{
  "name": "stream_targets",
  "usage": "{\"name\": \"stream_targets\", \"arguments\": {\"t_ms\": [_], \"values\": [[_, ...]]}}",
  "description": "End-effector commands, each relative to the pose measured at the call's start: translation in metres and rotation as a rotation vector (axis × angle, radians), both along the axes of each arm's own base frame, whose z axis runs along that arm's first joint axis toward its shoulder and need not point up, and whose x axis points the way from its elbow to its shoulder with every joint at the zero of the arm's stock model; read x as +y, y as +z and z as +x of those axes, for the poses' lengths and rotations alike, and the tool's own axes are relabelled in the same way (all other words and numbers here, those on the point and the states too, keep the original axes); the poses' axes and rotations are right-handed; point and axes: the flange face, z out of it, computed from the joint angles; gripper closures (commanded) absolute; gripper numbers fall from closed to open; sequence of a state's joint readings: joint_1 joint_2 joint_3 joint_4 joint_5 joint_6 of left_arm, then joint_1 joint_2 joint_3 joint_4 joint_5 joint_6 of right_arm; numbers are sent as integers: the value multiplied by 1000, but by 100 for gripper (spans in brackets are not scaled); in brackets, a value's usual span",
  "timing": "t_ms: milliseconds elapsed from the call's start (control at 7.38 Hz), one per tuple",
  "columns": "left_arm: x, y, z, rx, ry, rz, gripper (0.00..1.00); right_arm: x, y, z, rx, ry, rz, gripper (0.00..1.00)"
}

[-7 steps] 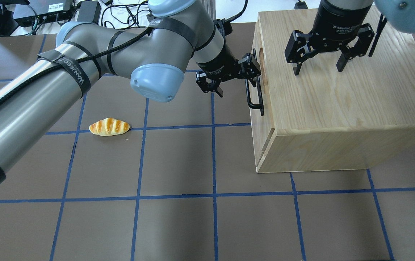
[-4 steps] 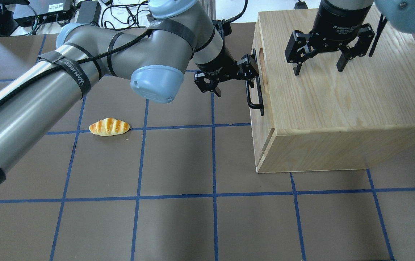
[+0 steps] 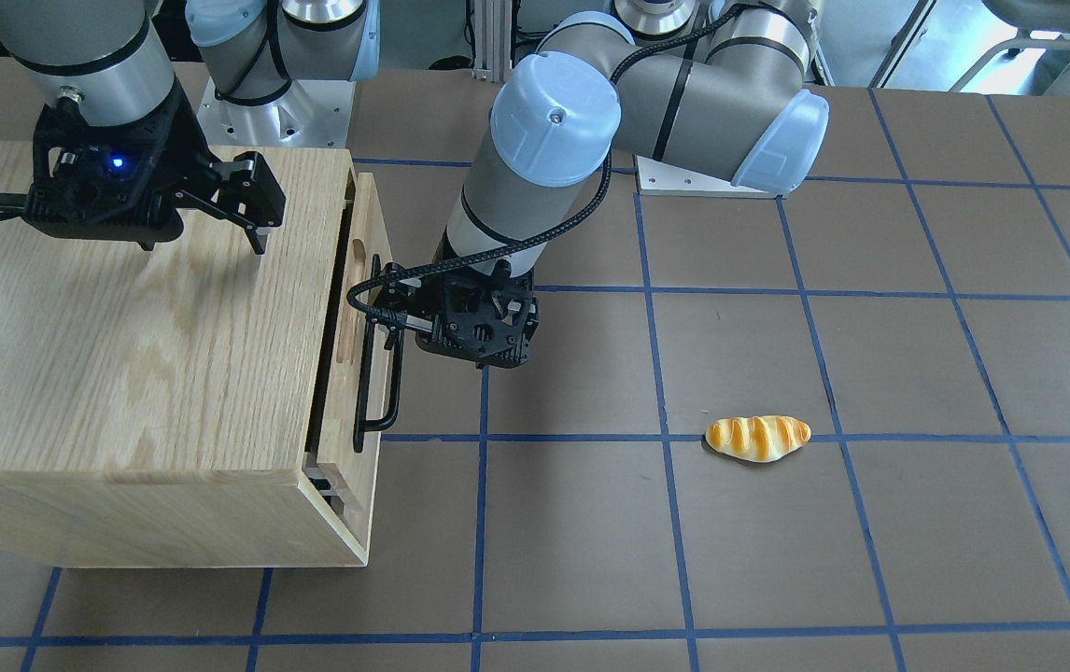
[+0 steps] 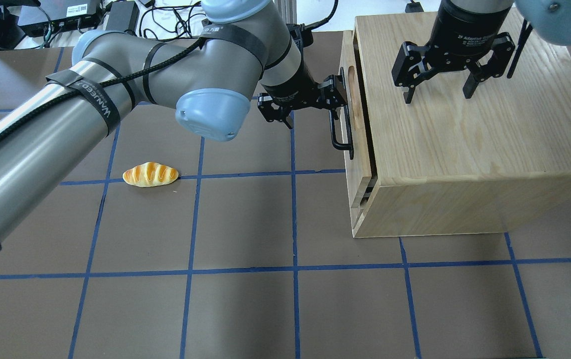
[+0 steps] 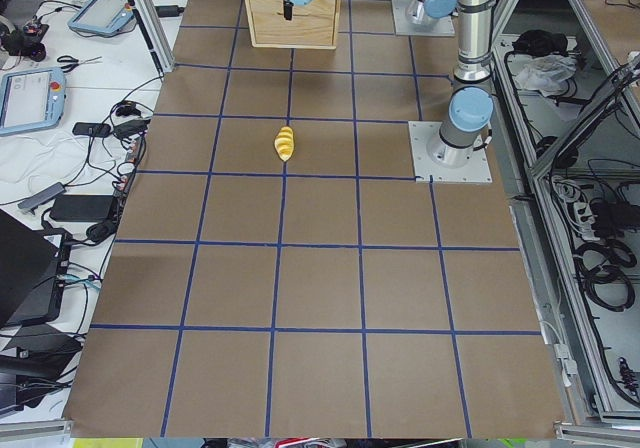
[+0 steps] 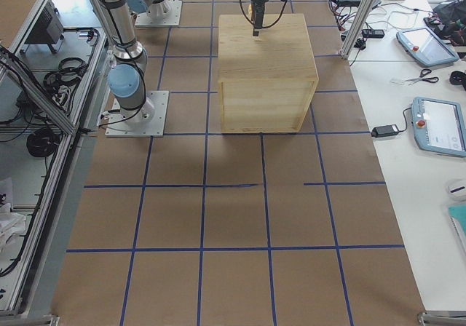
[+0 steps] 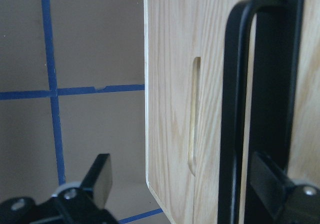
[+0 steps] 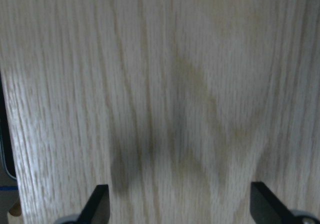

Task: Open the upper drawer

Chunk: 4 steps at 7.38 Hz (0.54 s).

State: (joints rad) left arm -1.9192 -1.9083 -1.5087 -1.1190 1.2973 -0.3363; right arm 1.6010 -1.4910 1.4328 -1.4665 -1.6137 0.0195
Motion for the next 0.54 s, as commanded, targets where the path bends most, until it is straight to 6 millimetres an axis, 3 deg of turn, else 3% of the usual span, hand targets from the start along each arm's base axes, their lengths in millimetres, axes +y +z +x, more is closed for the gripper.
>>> {"name": "stream_targets", "arguments": {"t_ms": [0,271,407], "values": [[2,-6,12,-71,-37,-24,0,0,0,-1,0,-1,0,0],[-10,4,46,-61,18,-27,0,0,0,-1,0,-1,0,0],[-10,6,50,-65,25,-24,0,0,0,0,0,0,0,0]]}}
